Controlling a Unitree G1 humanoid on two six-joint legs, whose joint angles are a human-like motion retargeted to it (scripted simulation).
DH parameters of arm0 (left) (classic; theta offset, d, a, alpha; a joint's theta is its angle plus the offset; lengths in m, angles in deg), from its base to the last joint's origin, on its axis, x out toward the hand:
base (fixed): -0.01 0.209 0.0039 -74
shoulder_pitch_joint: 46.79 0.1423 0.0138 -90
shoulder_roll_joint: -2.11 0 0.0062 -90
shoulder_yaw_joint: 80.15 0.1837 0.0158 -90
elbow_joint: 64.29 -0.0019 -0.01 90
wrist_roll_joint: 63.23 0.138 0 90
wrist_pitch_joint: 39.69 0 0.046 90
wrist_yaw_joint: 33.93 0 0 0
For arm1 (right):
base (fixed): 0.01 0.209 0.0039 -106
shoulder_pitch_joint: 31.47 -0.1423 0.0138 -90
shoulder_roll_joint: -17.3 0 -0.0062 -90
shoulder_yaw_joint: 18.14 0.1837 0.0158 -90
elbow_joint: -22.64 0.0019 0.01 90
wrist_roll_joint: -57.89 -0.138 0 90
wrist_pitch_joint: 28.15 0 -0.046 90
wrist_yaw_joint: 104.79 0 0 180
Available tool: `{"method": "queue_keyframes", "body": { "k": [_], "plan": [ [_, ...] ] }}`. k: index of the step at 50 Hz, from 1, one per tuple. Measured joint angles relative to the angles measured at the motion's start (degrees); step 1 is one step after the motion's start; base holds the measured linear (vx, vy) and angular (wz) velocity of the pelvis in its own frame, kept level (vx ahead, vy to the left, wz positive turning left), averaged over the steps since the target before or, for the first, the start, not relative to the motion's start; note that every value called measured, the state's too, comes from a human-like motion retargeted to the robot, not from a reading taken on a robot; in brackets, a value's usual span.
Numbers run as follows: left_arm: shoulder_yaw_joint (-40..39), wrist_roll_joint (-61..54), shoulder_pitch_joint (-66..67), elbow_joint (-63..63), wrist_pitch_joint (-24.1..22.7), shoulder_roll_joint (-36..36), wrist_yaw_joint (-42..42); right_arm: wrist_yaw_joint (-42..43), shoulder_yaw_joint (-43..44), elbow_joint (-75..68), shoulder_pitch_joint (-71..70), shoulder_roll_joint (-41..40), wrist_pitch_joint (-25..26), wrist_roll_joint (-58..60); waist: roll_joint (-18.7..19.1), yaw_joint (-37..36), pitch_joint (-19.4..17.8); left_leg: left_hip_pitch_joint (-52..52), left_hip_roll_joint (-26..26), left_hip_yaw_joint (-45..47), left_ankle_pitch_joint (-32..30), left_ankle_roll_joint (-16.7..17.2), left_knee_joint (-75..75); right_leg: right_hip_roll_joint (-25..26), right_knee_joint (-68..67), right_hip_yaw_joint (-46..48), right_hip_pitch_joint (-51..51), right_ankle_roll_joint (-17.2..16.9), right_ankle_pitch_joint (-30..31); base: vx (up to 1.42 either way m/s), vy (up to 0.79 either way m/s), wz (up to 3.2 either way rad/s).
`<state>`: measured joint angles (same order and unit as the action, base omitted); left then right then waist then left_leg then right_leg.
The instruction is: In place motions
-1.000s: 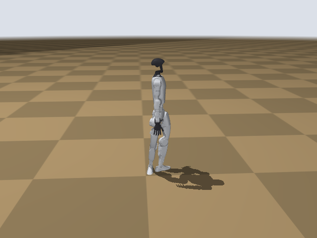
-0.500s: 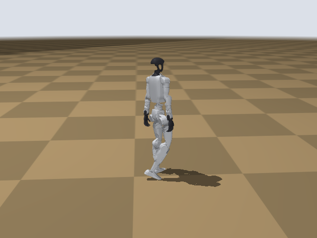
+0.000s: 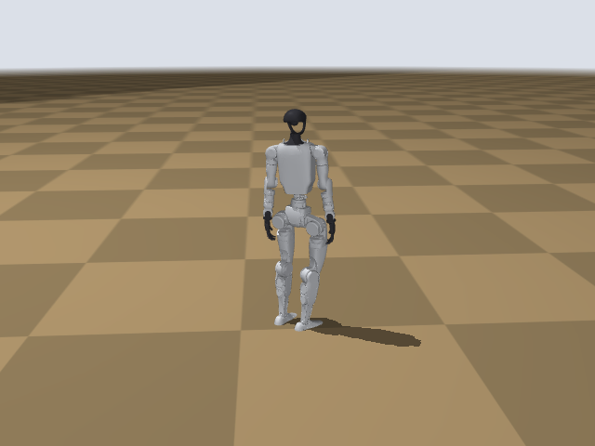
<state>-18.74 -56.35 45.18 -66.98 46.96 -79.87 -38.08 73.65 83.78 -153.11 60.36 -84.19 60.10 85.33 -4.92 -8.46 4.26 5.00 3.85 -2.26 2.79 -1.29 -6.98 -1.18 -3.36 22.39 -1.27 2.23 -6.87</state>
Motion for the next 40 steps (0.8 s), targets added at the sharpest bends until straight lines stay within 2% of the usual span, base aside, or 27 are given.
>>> {"method": "queue_keyframes", "body": {
  "k": [10, 20, 23, 27, 30, 32, 35, 37, 40],
  "plan": [
    [2.4, 3.6, -0.2, 1.4, -0.5, 0.8, 0.8, -1.2, 0.4, 0.2, -1.2, 0.0, 0.2, -1.0, 0.1, -1.7, 0.9, 0.4, -0.2, -1.3, 1.7, 0.9, -1.1, 1.4, 1.8, 0.7, 1.1, 1.4, 0.1, -0.05, -0.05, 0.09],
    [0.7, 3.1, -0.8, -1.5, -0.1, 0.3, 1.4, -1.7, 0.5, 0.2, -1.3, -0.1, 0.0, -0.9, 0.6, -0.3, 0.6, 2.1, -1.3, -0.1, 3.8, 3.0, -8.0, 0.5, -0.6, -4.2, -2.0, 0.7, 1.1, -0.07, 0.0, -0.36],
    [0.6, 3.5, -1.2, -1.6, -0.2, 0.5, 1.6, -1.4, 1.2, -0.4, -1.7, 0.1, 0.1, -1.2, 0.1, -2.9, -0.2, 2.6, -0.2, -1.8, 2.6, 2.9, -10.3, -0.2, -1.6, -9.4, -4.0, 0.1, 2.7, -0.09, 0.07, -1.62],
    [0.8, 3.7, -1.9, -2.1, -0.3, 0.8, 1.7, -1.0, 1.9, -0.5, -1.8, 0.5, 0.1, -1.2, -0.5, -6.6, -1.4, 2.3, 2.8, -9.9, 2.7, 1.7, -9.8, -0.1, -2.2, -17.7, -5.9, -0.4, 4.9, -0.07, 0.06, -1.89],
    [1.1, 3.8, -2.3, -2.2, -0.5, 0.6, 1.7, -1.0, 2.0, 0.0, -2.0, 0.7, 0.0, -0.9, -0.5, -7.8, -2.6, 0.6, 3.6, -13.7, 2.5, 3.4, -7.3, 1.4, -2.7, -24.7, -7.3, -0.7, 7.0, -0.11, 0.04, -2.14],
    [1.8, 3.9, -2.7, -2.1, -0.5, 0.4, 1.3, -1.4, 2.4, 1.1, -2.7, 1.0, -0.3, -1.4, -0.3, -5.9, -3.9, -1.3, 2.5, -8.0, 5.2, 2.0, -5.4, 2.5, -3.1, -28.8, -8.0, -1.1, 8.7, -0.2, 0.02, -1.79],
    [3.0, 4.3, -2.8, -1.8, -0.5, 0.1, 0.6, -2.4, 2.2, 3.3, -3.3, 1.2, -0.8, -2.7, 1.0, -0.5, -4.5, -3.6, 1.6, -2.7, 7.0, -1.9, -1.9, 4.5, -3.3, -32.2, -9.4, -1.3, 10.5, -0.27, 0.06, -1.49],
    [2.8, 4.8, -2.9, -2.0, -0.2, -0.6, 0.0, -2.5, 0.2, 4.4, -3.4, 1.0, -1.1, -4.3, 1.1, 2.7, -4.1, -2.3, 1.0, 0.6, 7.0, -1.8, -2.3, 4.9, -3.6, -33.4, -11.1, 0.0, 10.6, -0.31, 0.03, -1.8],
    [3.2, 5.7, -3.3, -1.8, 0.1, -2.5, 0.0, -2.2, -1.9, 5.0, -3.2, 0.1, -1.8, -7.4, 1.8, 6.9, -4.1, -2.7, -1.2, 6.1, 7.4, -1.8, -1.3, 2.6, -4.8, -24.3, -12.9, 3.4, 7.3, -0.43, -0.01, -1.87]
  ]
}}
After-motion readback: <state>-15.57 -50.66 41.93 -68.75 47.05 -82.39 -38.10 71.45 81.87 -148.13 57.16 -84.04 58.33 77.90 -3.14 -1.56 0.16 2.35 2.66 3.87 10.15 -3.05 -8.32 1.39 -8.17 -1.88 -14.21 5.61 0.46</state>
